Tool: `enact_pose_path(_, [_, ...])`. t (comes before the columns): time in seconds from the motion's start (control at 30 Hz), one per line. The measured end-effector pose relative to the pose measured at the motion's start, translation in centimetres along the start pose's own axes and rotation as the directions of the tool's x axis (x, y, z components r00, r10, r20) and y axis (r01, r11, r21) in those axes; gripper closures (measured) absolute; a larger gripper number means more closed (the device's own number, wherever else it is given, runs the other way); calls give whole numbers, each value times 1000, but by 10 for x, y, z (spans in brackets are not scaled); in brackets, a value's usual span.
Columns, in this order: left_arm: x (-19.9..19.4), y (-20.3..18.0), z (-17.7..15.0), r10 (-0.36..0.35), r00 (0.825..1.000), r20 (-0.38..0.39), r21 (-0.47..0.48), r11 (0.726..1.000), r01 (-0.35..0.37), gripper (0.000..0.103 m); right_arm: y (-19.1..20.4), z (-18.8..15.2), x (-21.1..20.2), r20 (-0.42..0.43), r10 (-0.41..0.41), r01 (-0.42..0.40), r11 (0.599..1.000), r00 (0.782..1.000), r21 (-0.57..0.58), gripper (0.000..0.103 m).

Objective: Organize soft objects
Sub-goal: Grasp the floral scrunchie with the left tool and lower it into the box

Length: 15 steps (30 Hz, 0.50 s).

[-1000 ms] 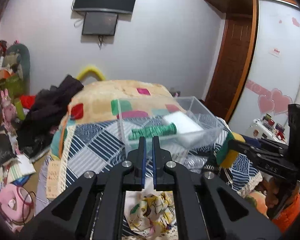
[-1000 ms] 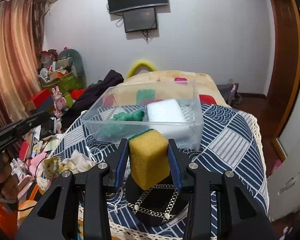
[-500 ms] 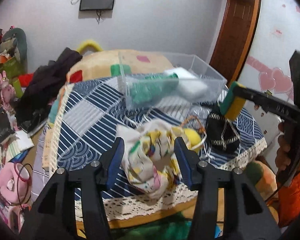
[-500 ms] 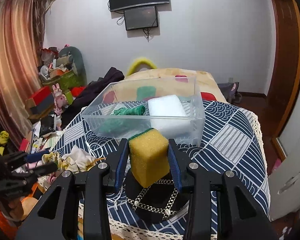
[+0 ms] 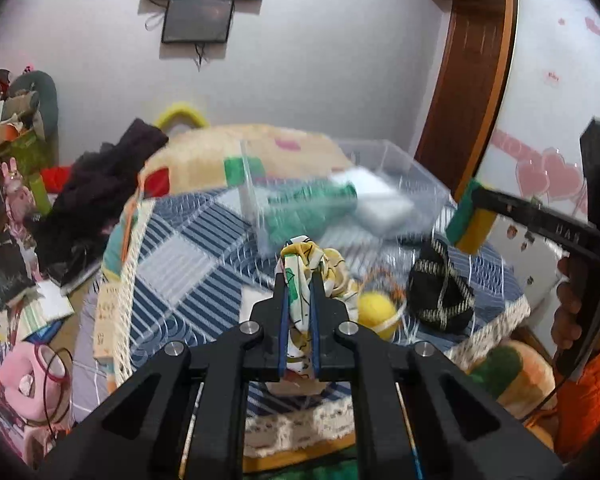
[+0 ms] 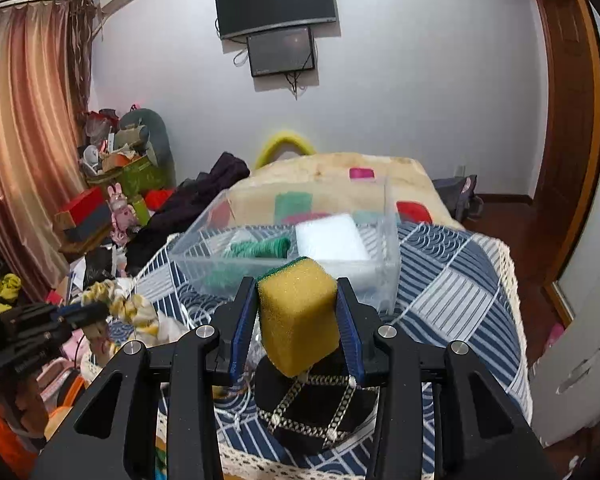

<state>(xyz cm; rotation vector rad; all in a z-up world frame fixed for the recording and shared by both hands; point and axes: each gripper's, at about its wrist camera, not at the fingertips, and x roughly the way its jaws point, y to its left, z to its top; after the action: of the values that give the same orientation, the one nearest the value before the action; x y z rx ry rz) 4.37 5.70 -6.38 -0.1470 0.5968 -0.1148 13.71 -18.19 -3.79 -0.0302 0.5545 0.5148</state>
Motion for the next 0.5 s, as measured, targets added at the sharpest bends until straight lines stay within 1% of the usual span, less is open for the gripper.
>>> enact_pose_path(0.17, [0, 2, 27, 17, 998, 63, -9, 1000, -16, 95, 0, 16, -1, 44, -15, 16, 1000, 999, -13, 67])
enact_pose_path(0.33, [8, 4, 53, 12, 994, 109, -23, 1000, -10, 95, -4, 31, 5, 79, -30, 31, 999, 996, -16, 67])
enact_pose_path(0.4, [13, 3, 63, -9, 993, 117, -24, 1000, 12, 95, -5, 37, 9, 91, -37, 39, 999, 995, -17, 67])
enact_pose_path(0.5, [20, 3, 76, 0, 990, 139, -15, 1000, 2, 95, -8, 43, 16, 102, -50, 52, 999, 994, -17, 67])
